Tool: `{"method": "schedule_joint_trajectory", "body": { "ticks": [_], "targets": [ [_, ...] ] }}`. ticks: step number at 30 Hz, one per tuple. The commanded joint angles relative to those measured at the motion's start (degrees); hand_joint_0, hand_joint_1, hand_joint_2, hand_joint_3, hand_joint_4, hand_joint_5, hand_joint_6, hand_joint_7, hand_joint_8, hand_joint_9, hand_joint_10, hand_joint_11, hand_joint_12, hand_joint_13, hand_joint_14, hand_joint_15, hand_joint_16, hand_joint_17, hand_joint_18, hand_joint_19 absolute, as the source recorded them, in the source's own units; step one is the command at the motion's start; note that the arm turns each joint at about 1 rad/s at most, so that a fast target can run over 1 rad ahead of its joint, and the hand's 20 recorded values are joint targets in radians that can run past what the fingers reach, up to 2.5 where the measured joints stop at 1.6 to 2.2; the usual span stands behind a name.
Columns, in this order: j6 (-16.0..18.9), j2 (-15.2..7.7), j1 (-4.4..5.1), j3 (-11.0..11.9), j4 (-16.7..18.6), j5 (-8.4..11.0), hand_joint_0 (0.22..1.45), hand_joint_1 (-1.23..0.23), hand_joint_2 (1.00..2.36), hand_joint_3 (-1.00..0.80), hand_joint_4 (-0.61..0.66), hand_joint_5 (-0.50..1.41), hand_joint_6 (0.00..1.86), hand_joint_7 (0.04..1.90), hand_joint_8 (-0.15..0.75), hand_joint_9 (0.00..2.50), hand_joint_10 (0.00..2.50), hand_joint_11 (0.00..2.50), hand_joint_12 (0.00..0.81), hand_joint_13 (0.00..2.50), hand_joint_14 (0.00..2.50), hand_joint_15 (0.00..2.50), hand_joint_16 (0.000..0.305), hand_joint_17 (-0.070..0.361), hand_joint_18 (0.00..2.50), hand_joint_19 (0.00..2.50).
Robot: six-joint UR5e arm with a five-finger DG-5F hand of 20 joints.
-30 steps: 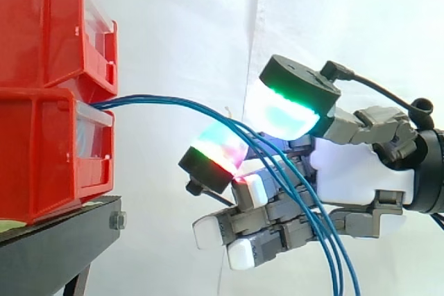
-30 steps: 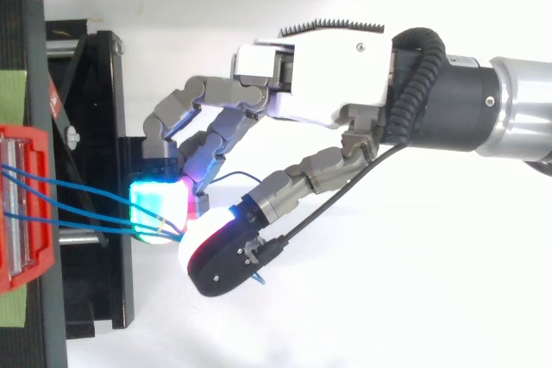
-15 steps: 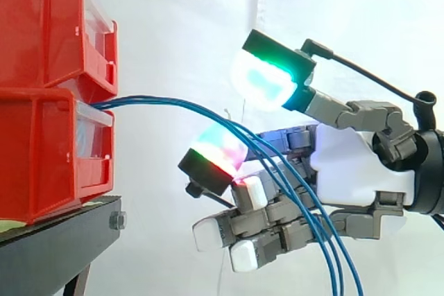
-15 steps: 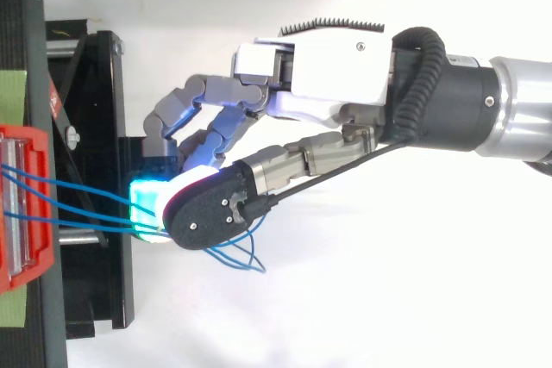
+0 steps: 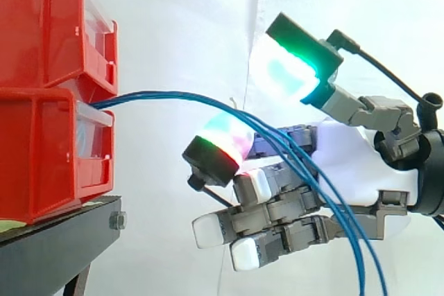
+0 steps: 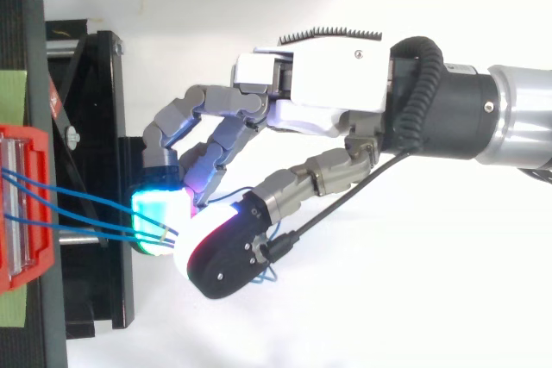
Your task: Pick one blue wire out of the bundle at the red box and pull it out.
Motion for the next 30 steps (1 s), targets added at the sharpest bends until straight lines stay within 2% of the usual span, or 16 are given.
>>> {"method": "schedule_joint_trajectory", "body": {
  "ticks": [1, 3, 10, 18, 20, 23, 30],
  "targets": [
    [0.7, 0.0, 0.03, 0.0, -0.1, -0.01, 0.58, -0.77, 1.0, -0.5, 0.19, -0.14, 0.9, 1.1, 0.357, 0.89, 0.02, 0.74, 0.449, 0.7, 0.01, 0.37, 0.059, 0.133, 0.65, 0.37],
    [0.9, 0.1, 0.03, 0.0, -0.2, -0.01, 0.62, -0.79, 1.0, -0.5, 0.16, -0.15, 0.91, 1.14, 0.354, 0.89, 0.02, 0.74, 0.445, 0.7, 0.01, 0.36, 0.058, 0.131, 0.66, 0.37],
    [0.9, 0.0, 0.03, 0.0, -0.2, -0.01, 0.64, -0.81, 1.01, -0.34, 0.1, -0.16, 0.94, 1.09, 0.351, 0.87, 0.01, 0.75, 0.443, 0.7, 0.01, 0.36, 0.058, 0.13, 0.67, 0.37],
    [0.9, 0.0, 0.03, 0.0, -0.2, -0.01, 0.58, -0.7, 1.01, -0.25, 0.12, -0.16, 0.94, 1.05, 0.355, 0.87, 0.01, 0.74, 0.442, 0.69, 0.01, 0.38, 0.059, 0.133, 0.65, 0.41],
    [0.9, 0.0, 0.03, 0.0, -0.2, -0.01, 0.57, -0.67, 1.01, -0.24, 0.13, -0.16, 0.94, 1.03, 0.373, 0.89, 0.01, 0.72, 0.47, 0.7, 0.01, 0.37, 0.065, 0.147, 0.66, 0.4],
    [0.9, 0.0, 0.03, 0.1, -0.2, -0.01, 0.59, -0.65, 1.01, -0.2, 0.1, -0.17, 0.94, 1.01, 0.373, 0.87, 0.01, 0.69, 0.468, 0.69, 0.01, 0.36, 0.065, 0.147, 0.65, 0.41],
    [0.9, 0.0, 0.03, 0.0, -0.2, -0.09, 0.67, -0.79, 1.02, -0.19, 0.05, -0.21, 0.94, 1.13, 0.35, 0.8, 0.01, 0.71, 0.449, 0.68, 0.01, 0.34, 0.06, 0.134, 0.67, 0.34]
  ]
}}
